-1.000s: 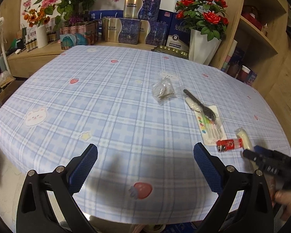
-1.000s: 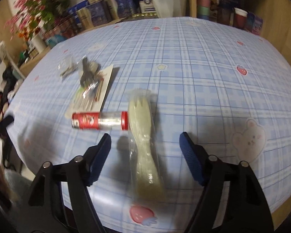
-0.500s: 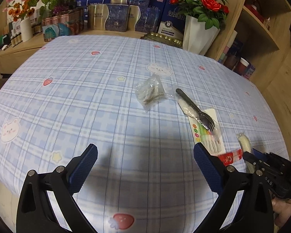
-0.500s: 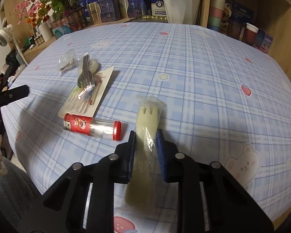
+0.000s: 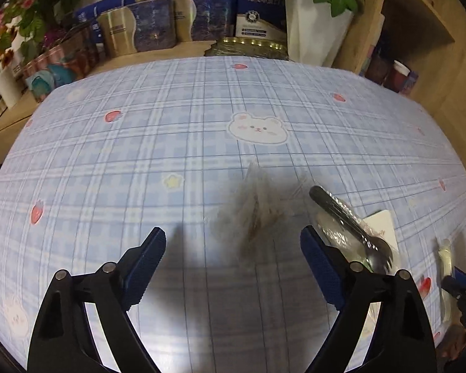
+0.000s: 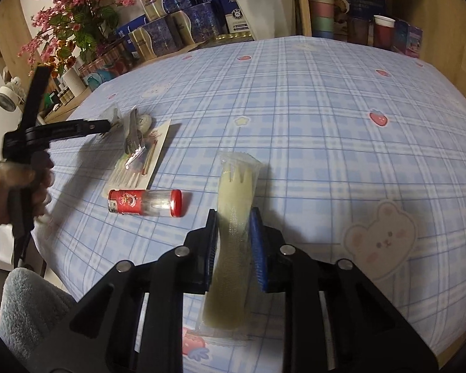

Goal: Collect trash
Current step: 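Grasp the wrapped plastic fork with the right tool while the left tool grasps the clear plastic bag, then carry the clear bag over the brown bin and open the left tool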

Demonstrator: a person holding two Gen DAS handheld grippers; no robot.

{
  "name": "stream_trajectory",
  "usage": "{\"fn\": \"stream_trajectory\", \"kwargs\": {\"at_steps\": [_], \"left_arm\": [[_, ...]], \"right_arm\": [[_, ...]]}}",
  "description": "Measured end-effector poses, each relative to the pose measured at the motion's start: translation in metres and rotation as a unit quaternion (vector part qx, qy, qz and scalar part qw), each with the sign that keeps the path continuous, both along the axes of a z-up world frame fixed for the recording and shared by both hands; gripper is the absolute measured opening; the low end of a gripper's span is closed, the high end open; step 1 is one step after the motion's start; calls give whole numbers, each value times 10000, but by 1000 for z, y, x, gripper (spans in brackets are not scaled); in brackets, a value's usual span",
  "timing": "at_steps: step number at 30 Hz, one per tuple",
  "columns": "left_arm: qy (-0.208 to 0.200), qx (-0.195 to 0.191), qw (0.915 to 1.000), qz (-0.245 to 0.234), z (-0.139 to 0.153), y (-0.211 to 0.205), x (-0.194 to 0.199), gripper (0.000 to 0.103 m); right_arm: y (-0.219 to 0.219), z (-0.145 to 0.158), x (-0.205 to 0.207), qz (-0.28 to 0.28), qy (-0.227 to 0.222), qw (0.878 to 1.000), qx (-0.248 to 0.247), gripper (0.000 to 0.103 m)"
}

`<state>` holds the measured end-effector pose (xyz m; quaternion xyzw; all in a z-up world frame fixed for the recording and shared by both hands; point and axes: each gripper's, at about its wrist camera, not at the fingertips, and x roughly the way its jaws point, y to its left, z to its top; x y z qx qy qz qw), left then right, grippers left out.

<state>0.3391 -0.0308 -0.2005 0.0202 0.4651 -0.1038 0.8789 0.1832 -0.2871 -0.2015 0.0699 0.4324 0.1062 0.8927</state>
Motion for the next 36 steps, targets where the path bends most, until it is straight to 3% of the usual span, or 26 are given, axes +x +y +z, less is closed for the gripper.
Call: {"fn": "stream_trajectory", "kwargs": {"at_steps": [1, 6, 9, 15, 28, 36], "left_arm": [[33, -5, 10000, -31, -1, -1, 4, 85], [159, 186, 9997, -87, -7, -7, 7, 43], [156, 225, 9995, -135, -6, -5, -2, 28], [92, 231, 9997, -88, 5, 8, -31, 21], [-271, -340, 9983, -385, 55, 25, -136, 19], [-351, -675, 9955, -568, 69, 22, -199, 19]], "right_arm": [[0, 0, -1, 2, -5, 10000, -11, 24], [-4, 1, -8, -53, -13, 10000, 21, 24], [-4, 2, -10, -89, -27, 9999, 77, 24], [7, 11, -20, 31, -150, 9999, 40, 24], [26, 33, -52, 191, -378, 9988, 242, 24], [39, 50, -76, 295, -582, 9974, 289, 24]]}}
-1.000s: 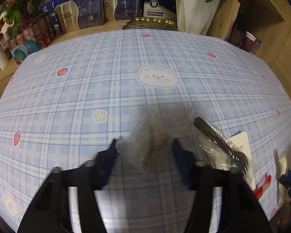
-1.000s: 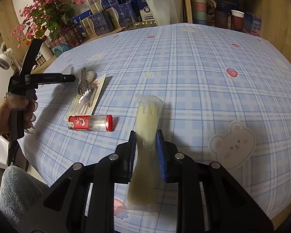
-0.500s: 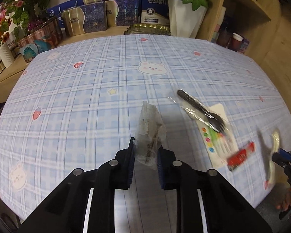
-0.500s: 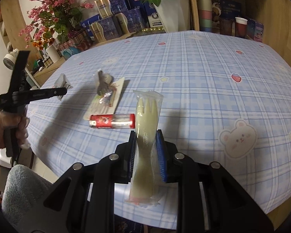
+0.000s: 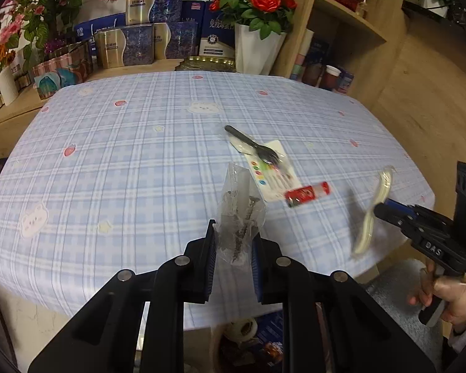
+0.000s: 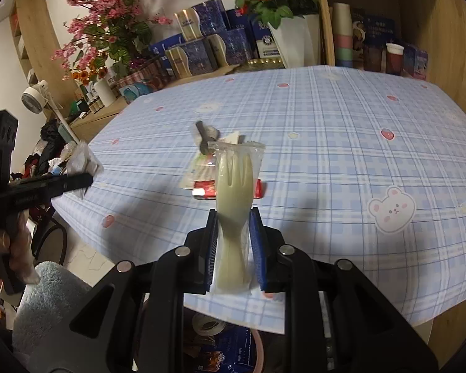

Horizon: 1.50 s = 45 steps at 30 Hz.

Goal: Collect trash
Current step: 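Carry the clear bag over the brown bin and open the left tool, then lower the wrapped fork into the brown bin and open the right tool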

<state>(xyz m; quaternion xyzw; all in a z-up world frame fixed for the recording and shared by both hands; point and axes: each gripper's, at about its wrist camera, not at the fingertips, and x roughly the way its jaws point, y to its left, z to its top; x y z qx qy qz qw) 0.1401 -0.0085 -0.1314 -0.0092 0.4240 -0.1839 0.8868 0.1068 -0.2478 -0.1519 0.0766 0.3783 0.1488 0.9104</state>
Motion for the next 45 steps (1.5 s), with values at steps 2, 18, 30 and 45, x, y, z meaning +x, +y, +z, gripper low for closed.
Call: {"fn": "stream_trajectory", "kwargs": {"at_steps": [2, 18, 30, 45], "left_arm": [[18, -77, 10000, -44, 0, -2, -16, 19], [937, -297, 9915, -854, -68, -37, -101, 20], [1827, -193, 9725, -1431, -125, -73, -116, 36], [390, -570, 9957, 611, -69, 14, -118, 96]], "right_arm": [[3, 5, -8, 23, -59, 10000, 11, 24], [21, 27, -63, 255, -387, 9989, 13, 24], [18, 19, -82, 236, -246, 9994, -30, 24], [34, 1, -87, 419, 15, 9991, -95, 24]]}}
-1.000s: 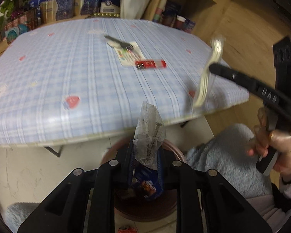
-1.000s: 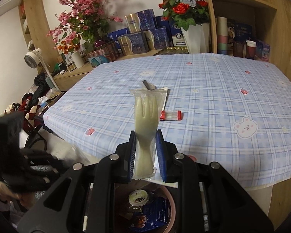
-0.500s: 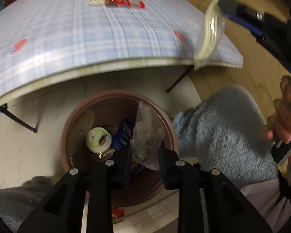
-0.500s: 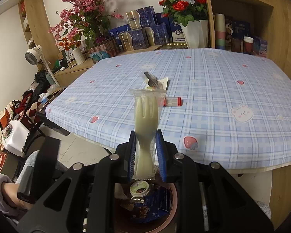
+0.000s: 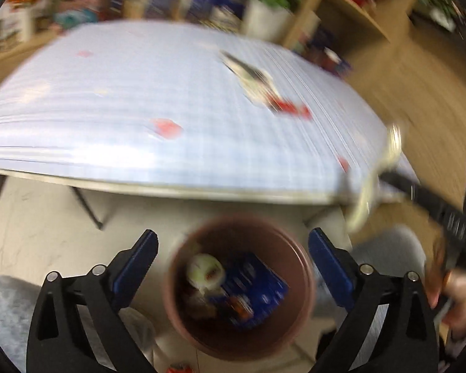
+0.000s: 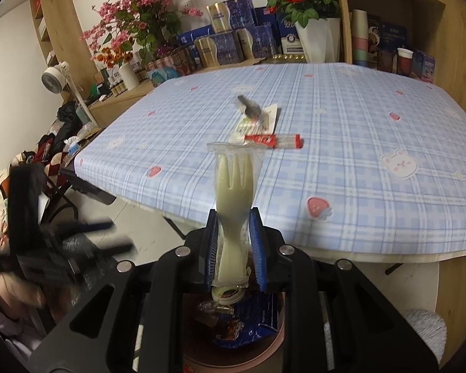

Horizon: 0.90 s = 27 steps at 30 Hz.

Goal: Collect trash
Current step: 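Lower the wrapped fork into the brown bin and open the right tool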

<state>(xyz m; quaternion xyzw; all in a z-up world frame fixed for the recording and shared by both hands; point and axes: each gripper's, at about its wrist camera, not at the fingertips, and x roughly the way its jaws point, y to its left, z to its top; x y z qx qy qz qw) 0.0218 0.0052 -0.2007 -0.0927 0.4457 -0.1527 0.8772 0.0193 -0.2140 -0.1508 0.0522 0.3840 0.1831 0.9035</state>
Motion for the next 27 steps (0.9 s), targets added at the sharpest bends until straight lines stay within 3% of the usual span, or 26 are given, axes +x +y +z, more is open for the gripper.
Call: {"fn": "stream_trajectory", "kwargs": {"at_steps": [5, 9, 19, 27], "left_arm": [[-492, 87, 9956, 787, 19, 37, -9, 97], [-661, 200, 9916, 1096, 22, 52, -18, 97], [-667, 254, 9911, 1121, 15, 51, -20, 97], [-565, 208, 9912, 1181, 10, 54, -17, 97]], "right_arm": [[20, -19, -4, 265, 265, 9993, -69, 24], [42, -42, -8, 562, 584, 9963, -272, 24], [78, -79, -15, 1153, 1023, 9831, -993, 20], [76, -101, -11, 1099, 1544, 9763, -1040, 20]]}}
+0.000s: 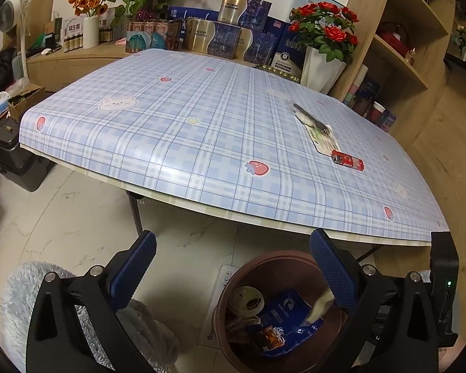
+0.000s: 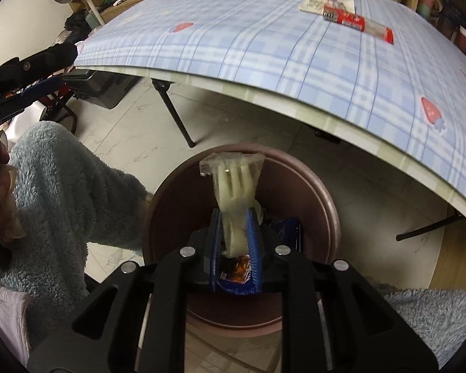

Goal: Collect trash
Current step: 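Lower the wrapped fork into the brown bin and open the right tool, then grasp the red lighter with the right tool while the left tool grasps the metal fork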

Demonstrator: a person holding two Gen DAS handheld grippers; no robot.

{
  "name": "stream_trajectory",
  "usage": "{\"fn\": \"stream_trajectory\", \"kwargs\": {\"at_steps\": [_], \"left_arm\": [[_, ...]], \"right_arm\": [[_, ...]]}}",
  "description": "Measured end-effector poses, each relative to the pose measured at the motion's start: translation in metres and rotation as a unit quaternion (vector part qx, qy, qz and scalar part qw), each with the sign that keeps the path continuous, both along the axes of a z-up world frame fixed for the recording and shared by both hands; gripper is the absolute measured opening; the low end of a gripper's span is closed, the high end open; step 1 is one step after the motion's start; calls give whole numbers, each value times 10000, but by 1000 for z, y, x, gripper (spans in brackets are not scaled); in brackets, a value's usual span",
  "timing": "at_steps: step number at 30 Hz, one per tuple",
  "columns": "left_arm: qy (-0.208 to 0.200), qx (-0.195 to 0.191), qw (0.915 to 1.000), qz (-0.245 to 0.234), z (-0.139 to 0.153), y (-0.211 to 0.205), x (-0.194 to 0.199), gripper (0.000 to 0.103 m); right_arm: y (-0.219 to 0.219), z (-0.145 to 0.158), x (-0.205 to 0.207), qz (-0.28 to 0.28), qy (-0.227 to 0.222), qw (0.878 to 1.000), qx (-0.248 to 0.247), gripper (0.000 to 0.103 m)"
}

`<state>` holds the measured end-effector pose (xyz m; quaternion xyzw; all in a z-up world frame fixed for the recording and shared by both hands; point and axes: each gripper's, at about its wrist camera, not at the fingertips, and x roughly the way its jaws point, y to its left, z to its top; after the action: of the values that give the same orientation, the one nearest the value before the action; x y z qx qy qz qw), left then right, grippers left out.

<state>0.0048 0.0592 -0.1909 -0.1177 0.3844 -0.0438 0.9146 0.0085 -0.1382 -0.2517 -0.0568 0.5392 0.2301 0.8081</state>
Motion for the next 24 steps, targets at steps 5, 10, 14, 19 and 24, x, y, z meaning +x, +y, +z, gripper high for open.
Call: {"fn": "stream_trajectory", "kwargs": {"at_steps": [5, 10, 14, 19, 24], "left_arm": [[40, -8, 10000, 33, -2, 1, 1, 97], [22, 40, 10000, 16, -2, -1, 1, 97], [60, 84, 9999, 58, -2, -1, 2, 97], [92, 158, 9998, 107, -1, -3, 5, 97], [66, 264, 9996, 36, 2, -10, 11, 97]], "right_arm": [[5, -1, 0, 63, 56, 10000, -36, 34], [-3, 7, 2, -167, -140, 9998, -15, 75], [-13, 25, 6, -340, -521, 9980, 81, 96], [-26, 48, 6, -419, -962, 9941, 258, 97], [-41, 59, 15, -559, -1110, 9913, 433, 97]]}}
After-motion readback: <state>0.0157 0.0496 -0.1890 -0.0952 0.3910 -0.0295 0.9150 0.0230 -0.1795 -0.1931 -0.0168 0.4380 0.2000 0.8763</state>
